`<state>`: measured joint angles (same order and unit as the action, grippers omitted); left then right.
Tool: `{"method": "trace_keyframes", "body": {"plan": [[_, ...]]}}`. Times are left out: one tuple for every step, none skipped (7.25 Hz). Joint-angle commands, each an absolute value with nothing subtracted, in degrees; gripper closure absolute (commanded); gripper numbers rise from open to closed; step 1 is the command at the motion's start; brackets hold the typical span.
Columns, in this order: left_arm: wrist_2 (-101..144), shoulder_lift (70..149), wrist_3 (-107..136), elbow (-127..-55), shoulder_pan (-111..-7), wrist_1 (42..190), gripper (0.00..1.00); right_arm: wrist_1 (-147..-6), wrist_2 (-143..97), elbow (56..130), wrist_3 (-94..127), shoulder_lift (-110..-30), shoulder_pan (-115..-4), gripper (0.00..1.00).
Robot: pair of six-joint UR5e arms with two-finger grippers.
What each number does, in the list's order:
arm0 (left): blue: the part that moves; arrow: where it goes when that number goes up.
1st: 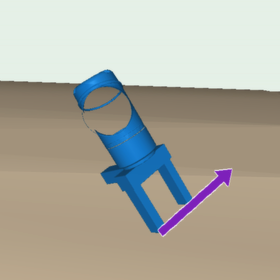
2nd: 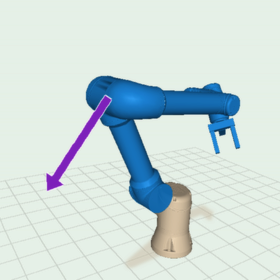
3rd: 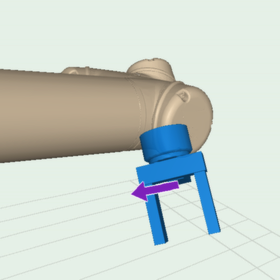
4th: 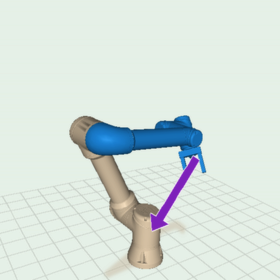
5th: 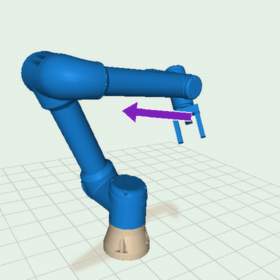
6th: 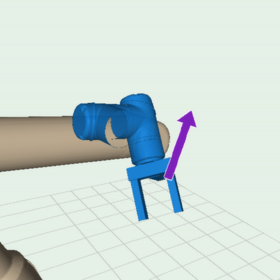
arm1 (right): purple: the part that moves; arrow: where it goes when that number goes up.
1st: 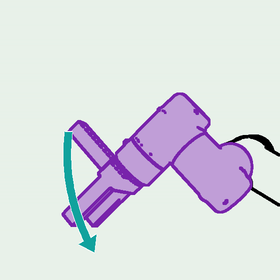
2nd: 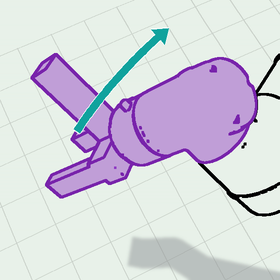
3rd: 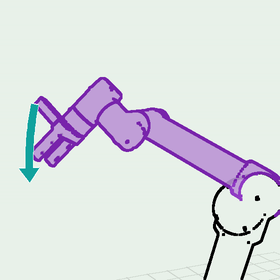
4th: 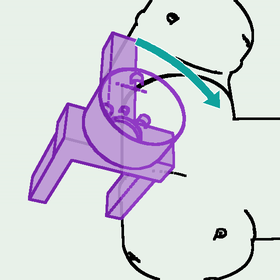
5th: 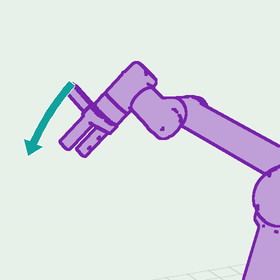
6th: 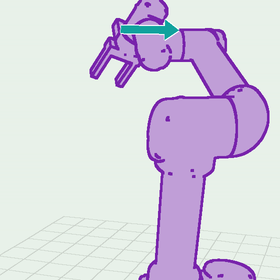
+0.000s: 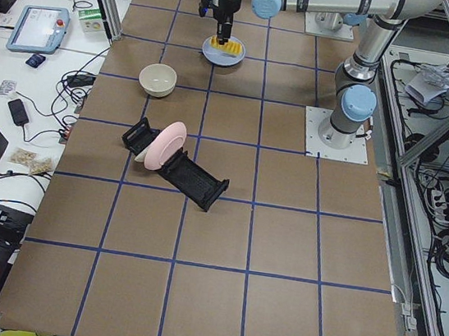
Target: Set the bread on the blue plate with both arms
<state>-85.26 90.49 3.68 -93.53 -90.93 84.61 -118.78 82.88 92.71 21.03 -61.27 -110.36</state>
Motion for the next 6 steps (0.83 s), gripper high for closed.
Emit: {"method": "trace_keyframes", "body": {"plan": [[-90.43, 89.13, -1.22, -87.47, -89.92, 92.69, 0.0, -118.57, 82.88, 93.25, 21.18, -61.08, -110.39, 0.53], [-89.74, 89.56, -1.23, -87.1, -89.39, 92.99, 0.0, -118.56, 82.88, 93.25, 21.09, -61.26, -110.39, 0.4], [-87.74, 90.6, -1.14, -86.66, -89.3, 89.86, 0.0, -118.56, 82.88, 93.08, 21.09, -61.26, -110.39, 0.28], [-87.72, 91.05, -1.14, -86.57, -89.73, 88.69, 0.0, -118.56, 82.97, 93.08, 21.01, -61.26, -110.39, 0.19], [-87.89, 91.05, -1.58, -86.66, -89.65, 88.77, 0.0, -118.48, 83.14, 92.82, 21.01, -61.78, -110.3, 0.08], [-88.15, 91.05, -1.58, -86.57, -89.65, 88.68, 0.0, -118.39, 84.1, 92.2, 20.14, -63.35, -109.26, 0.01]]}}
